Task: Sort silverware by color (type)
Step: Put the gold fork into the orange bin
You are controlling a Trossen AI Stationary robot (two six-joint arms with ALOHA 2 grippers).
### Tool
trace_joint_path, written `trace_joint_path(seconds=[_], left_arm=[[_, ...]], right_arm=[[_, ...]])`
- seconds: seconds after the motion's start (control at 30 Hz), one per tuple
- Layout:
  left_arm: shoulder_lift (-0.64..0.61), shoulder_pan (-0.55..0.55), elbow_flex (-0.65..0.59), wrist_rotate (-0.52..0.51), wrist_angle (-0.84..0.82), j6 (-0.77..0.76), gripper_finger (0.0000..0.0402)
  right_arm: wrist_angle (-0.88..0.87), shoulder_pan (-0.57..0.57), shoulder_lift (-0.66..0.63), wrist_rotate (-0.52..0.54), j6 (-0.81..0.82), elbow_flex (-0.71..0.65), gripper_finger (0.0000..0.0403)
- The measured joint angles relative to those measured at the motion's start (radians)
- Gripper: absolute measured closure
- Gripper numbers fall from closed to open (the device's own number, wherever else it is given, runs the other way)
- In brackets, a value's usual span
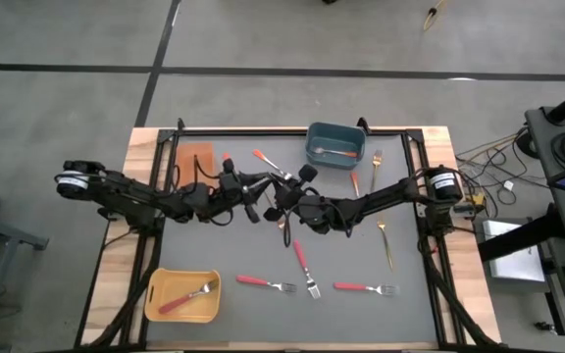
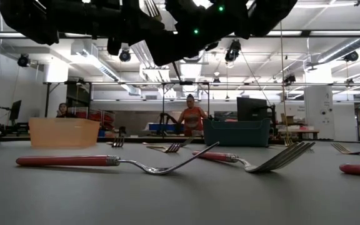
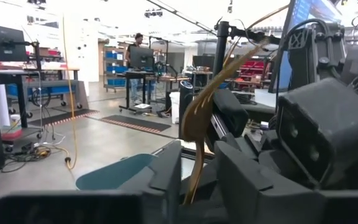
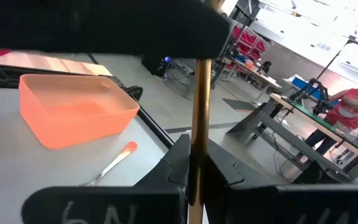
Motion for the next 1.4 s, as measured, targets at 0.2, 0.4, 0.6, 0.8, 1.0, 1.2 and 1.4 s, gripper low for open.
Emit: trace_joint_path(seconds=[0.2, 0.4, 0.6, 0.8, 1.0, 1.2, 1.4], left_arm=[[0.0, 0.0, 0.005, 0.023, -0.001, 0.001, 0.0396], [0.0, 0.0, 0.005, 0.029, -0.002, 0.0, 0.04], [-0.002, 0.0, 0.005, 0.029, 0.0, -0.01, 0.04], [-0.007, 0.0, 0.005, 0.027, 0.0, -0.01, 0.0401], [-0.023, 0.0, 0.005, -0.012, -0.024, -0.001, 0.0401], [-0.101, 0.019, 0.006, -0.022, -0.136, 0.0, 0.0401], [-0.253, 0.08, 0.006, -0.047, -0.401, -0.055, 0.0401]], right_arm=[[-0.002, 0.0, -0.001, -0.025, 0.012, 0.0, 0.0391], [-0.022, 0.0, -0.002, -0.03, 0.054, 0.0, 0.039], [-0.035, 0.0, -0.003, -0.061, 0.091, 0.0, 0.0378], [-0.035, 0.0, -0.003, -0.069, 0.138, 0.0, 0.0314], [-0.036, 0.0, -0.009, -0.063, 0.143, 0.0, 0.0252], [-0.068, 0.0, -0.044, -0.005, 0.133, 0.0, 0.0217], [-0.211, 0.0, -0.119, 0.011, 0.143, 0.0, 0.0208]])
